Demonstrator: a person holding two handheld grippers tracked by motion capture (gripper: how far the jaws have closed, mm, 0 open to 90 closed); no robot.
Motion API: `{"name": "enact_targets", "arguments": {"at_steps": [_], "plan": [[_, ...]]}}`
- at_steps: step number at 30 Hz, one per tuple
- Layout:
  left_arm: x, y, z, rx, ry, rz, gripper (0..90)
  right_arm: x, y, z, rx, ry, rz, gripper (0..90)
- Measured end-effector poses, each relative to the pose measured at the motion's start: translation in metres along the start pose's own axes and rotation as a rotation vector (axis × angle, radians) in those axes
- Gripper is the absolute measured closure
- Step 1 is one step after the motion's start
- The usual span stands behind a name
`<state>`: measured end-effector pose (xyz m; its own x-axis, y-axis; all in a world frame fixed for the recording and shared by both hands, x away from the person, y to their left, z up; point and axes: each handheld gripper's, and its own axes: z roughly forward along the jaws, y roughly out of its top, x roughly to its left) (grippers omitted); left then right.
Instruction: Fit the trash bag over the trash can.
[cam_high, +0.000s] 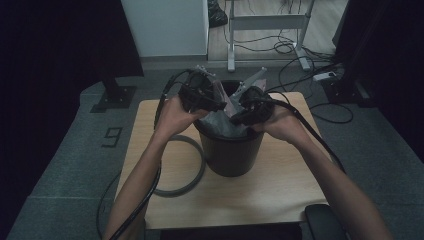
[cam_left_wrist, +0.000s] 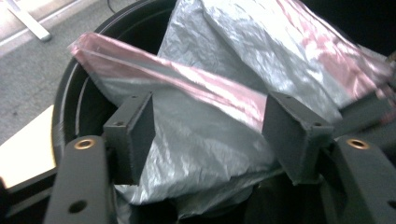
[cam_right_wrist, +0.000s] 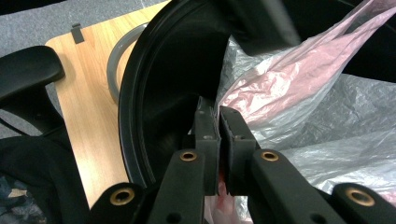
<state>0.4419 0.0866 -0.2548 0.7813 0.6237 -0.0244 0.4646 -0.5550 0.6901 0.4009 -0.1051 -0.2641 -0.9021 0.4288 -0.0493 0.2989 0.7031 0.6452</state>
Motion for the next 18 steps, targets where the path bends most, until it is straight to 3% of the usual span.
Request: {"name": "enact_targets", "arguments": {"at_steps": [6, 9, 12, 18], "plan": [[0.006, 0.003, 0.013, 0.036, 0.002, -0.058, 41.1, 0.000, -0.005, -0.001, 0.000, -0.015, -0.006, 85.1], [0.012, 0.001, 0.018, 0.037, -0.026, -0.102, 43.1, -0.001, -0.006, -0.002, 0.000, -0.017, -0.004, 85.0], [0.012, 0.001, 0.021, 0.023, -0.052, -0.115, 43.1, -0.001, -0.007, -0.002, -0.005, -0.018, -0.007, 84.7], [0.014, 0.006, 0.019, -0.013, -0.037, -0.140, 42.1, 0.001, -0.006, 0.000, -0.001, -0.018, -0.012, 84.3]]}}
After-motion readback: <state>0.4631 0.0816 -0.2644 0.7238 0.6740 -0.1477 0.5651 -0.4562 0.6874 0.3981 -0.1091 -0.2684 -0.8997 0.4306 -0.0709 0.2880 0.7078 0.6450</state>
